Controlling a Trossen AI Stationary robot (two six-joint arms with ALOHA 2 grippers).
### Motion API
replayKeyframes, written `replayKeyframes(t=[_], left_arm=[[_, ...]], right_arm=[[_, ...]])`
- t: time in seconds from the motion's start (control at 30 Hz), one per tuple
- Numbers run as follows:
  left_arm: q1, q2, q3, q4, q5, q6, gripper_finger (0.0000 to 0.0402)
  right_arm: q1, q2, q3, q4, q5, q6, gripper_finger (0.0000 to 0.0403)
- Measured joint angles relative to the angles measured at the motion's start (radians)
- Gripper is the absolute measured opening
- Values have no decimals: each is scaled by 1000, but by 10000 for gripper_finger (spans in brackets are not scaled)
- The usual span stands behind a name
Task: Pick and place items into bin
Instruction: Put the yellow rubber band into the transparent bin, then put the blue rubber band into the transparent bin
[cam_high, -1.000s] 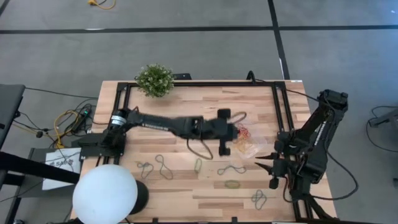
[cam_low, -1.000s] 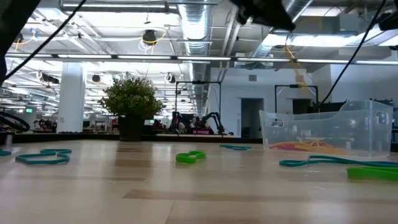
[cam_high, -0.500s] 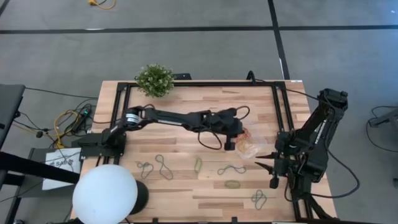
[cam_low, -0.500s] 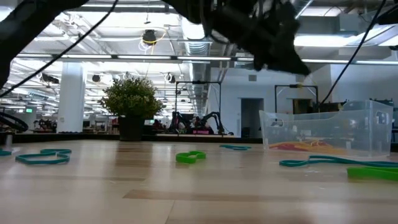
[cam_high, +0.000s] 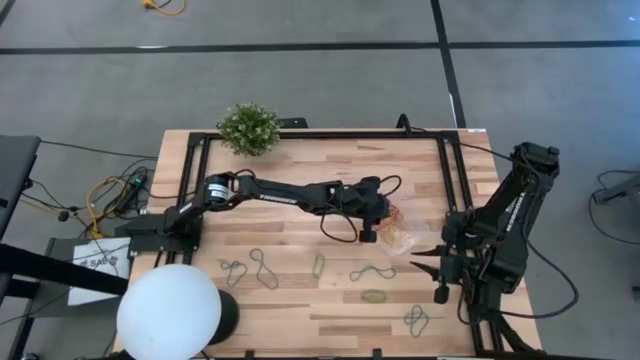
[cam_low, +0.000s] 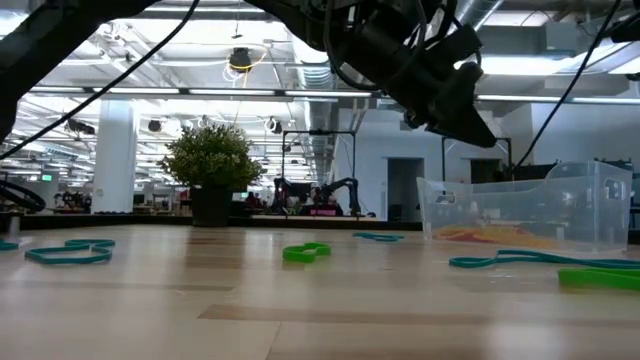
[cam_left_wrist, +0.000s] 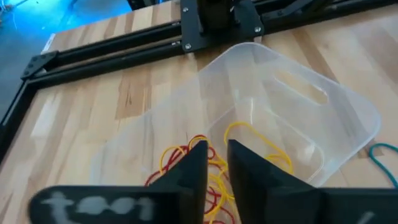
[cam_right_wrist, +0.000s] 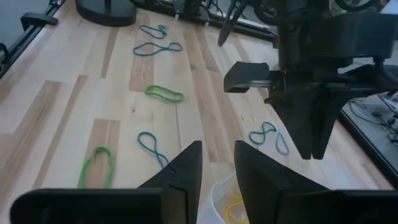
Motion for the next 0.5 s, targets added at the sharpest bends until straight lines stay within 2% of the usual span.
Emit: replayKeyframes(t=[0.17, 0.3, 0.4, 0.5], left_arm=[[-4, 0, 0, -7, -8, -35, 91], [-12, -25, 0, -59, -11, -116, 101], [-19, -75, 34, -197, -28, -164, 102], [-25, -140, 70, -355, -30, -221, 103]], right_arm=[[-1, 0, 0, 6, -1, 10, 90], [-24, 0, 1, 8, -24, 62, 90], [-68, 0, 1, 8, -62, 6, 90], [-127, 0, 1, 32, -54, -18, 90]])
